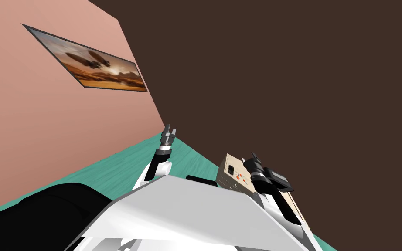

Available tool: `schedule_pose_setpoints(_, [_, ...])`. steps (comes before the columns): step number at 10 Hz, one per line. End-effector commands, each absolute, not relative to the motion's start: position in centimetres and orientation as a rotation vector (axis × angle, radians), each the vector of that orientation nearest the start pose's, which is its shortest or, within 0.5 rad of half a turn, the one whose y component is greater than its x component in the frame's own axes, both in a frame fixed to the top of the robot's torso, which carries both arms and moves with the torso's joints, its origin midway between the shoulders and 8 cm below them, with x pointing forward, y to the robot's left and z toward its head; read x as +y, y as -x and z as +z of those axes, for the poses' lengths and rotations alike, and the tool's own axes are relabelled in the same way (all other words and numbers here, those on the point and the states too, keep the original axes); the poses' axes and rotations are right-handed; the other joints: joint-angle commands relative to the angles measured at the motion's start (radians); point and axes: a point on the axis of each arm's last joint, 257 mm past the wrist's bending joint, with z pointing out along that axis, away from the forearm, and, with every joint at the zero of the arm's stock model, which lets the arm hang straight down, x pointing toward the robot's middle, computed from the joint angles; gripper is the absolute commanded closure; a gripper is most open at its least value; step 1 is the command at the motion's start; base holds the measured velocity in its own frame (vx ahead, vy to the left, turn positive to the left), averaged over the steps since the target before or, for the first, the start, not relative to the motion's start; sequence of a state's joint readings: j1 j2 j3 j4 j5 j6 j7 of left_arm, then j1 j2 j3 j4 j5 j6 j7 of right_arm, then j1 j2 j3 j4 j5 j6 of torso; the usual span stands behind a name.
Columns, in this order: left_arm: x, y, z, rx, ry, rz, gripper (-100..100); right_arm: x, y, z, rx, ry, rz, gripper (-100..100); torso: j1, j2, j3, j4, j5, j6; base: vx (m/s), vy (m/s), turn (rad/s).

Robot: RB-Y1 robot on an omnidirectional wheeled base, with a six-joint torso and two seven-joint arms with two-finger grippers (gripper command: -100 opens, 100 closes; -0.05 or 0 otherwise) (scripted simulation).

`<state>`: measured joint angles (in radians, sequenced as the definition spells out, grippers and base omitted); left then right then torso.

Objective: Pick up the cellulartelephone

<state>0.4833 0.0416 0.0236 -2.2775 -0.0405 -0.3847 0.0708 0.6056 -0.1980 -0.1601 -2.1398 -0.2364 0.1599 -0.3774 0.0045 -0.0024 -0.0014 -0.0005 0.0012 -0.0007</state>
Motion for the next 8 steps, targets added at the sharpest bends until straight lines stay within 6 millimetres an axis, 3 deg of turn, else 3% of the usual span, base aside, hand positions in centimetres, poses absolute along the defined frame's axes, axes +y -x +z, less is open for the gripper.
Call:
schedule_pose_setpoints(1, [28.2,-36.4,0.6,0.716,0.715,-1.295,0,-40.5,-35.9,-24.3,0.898,-1.727,1.17,-100,0.0,0.0,0.0,0.0,0.0,0.0,0.134,0.113,0.107])
schedule_pose_setpoints(2, [28.2,-36.4,0.6,0.716,0.715,-1.295,0,-40.5,-35.8,-24.8,0.906,-1.746,1.157,-100,0.002,-0.005,-0.003,-0.001,0.0,0.0,0.163,0.073,0.048])
schedule_pose_setpoints(4, [28.2,-36.4,0.6,0.716,0.715,-1.295,0,-42.5,-34.0,-29.0,0.856,-1.919,1.106,-100,0.0,-0.008,-0.004,-0.002,0.0,0.001,0.168,0.098,-0.017])
schedule_pose_setpoints(7, [28.2,-36.4,0.6,0.716,0.715,-1.295,0,-43.3,-32.5,-32.1,0.825,-2.05,1.052,-100,-0.002,-0.006,-0.003,-0.001,0.0,0.001,0.11,0.053,-0.016])
schedule_pose_setpoints(8, [28.2,-36.4,0.6,0.716,0.715,-1.295,0,-44.2,-31.2,-34.2,0.784,-2.137,1.018,-100,-0.003,-0.004,-0.002,-0.001,0.0,0.001,0.078,0.038,-0.019])
